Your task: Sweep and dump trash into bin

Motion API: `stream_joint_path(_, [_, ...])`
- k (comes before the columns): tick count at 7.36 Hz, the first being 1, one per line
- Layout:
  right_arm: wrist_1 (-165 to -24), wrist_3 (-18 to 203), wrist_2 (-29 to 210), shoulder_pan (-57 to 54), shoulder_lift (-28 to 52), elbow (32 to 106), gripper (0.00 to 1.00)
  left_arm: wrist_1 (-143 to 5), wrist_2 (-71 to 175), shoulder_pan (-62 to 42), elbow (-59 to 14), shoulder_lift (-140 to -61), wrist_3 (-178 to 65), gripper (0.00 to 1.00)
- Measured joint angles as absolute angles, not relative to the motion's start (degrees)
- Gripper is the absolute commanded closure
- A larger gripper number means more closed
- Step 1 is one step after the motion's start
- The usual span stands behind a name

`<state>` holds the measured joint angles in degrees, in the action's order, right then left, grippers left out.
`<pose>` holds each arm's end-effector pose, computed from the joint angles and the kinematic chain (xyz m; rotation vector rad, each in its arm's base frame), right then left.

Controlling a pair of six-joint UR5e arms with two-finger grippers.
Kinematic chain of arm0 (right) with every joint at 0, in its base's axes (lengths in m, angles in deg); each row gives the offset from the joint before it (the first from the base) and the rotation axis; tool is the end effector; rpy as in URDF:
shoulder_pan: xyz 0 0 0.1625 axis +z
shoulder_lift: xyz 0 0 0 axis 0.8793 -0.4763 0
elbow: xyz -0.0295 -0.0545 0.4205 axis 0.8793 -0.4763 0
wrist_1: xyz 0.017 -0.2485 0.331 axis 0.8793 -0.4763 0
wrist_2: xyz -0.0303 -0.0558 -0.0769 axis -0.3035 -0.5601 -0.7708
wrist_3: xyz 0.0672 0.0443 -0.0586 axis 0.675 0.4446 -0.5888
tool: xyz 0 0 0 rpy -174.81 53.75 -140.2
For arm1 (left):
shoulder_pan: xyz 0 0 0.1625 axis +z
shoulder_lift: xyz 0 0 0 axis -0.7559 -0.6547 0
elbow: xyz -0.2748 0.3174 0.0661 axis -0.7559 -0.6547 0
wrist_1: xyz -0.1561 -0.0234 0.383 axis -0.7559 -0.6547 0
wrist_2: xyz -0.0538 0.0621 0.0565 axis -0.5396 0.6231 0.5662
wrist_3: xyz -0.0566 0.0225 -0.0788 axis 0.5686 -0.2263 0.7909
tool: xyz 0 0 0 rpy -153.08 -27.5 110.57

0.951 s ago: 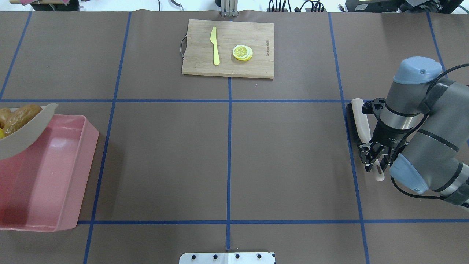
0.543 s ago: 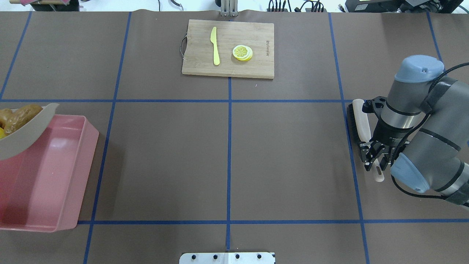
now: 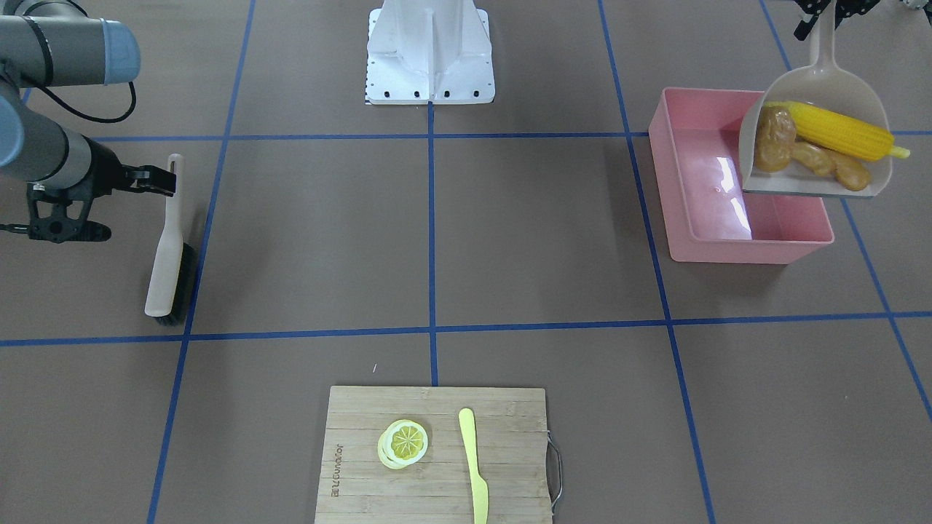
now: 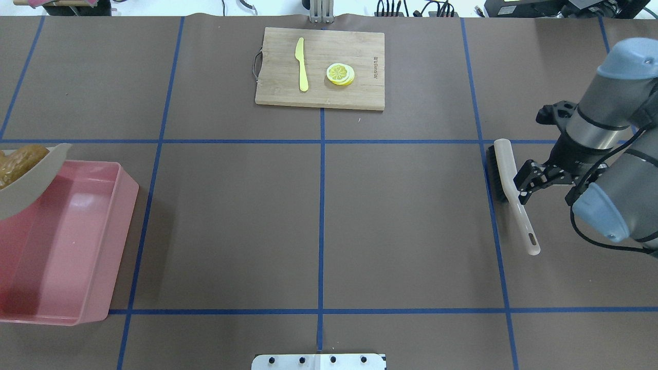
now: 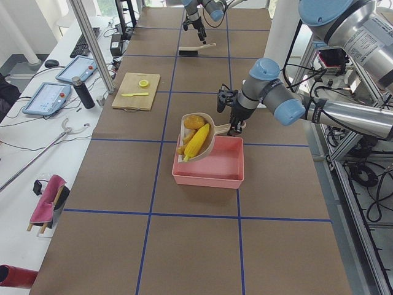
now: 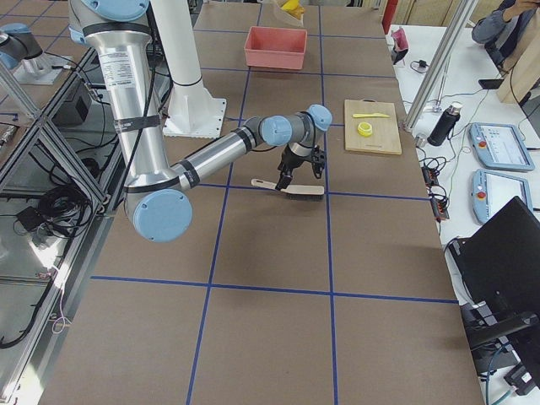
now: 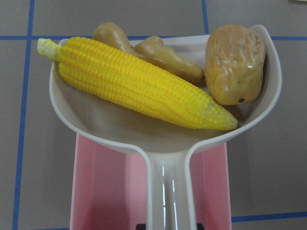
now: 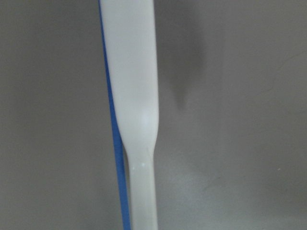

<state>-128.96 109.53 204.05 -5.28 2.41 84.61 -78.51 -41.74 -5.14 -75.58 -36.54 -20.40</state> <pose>-0.2433 -0.4745 0.4402 -0.3302 -0.7526 -0.0682 0.0567 -0.2337 0.3925 0.2750 0.8356 -0.0722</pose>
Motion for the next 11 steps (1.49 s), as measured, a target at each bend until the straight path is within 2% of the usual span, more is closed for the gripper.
stream_joint_path(3, [-128.8, 98.1, 198.5, 2.9, 0.9, 84.2, 0.0, -80.2, -36.9, -2.6, -75.6, -35.3, -20.4, 1.0])
stream_joint_path(5, [-127.0, 91.5, 195.0, 8.0, -2.9, 83.3, 0.0, -80.5, -37.8, -0.7, -75.7, -34.7, -20.0, 1.0])
stream_joint_path(8, [-115.8, 78.8, 194.5, 17.4, -10.3, 77.1, 0.0, -80.2, -45.9, 0.4, -75.4, -34.6, -19.5, 1.0])
stream_joint_path(11, [-106.6, 74.5, 196.4, 22.5, -18.7, 75.9, 0.0, -78.5, -54.7, 0.5, -75.0, -33.9, -18.8, 1.0])
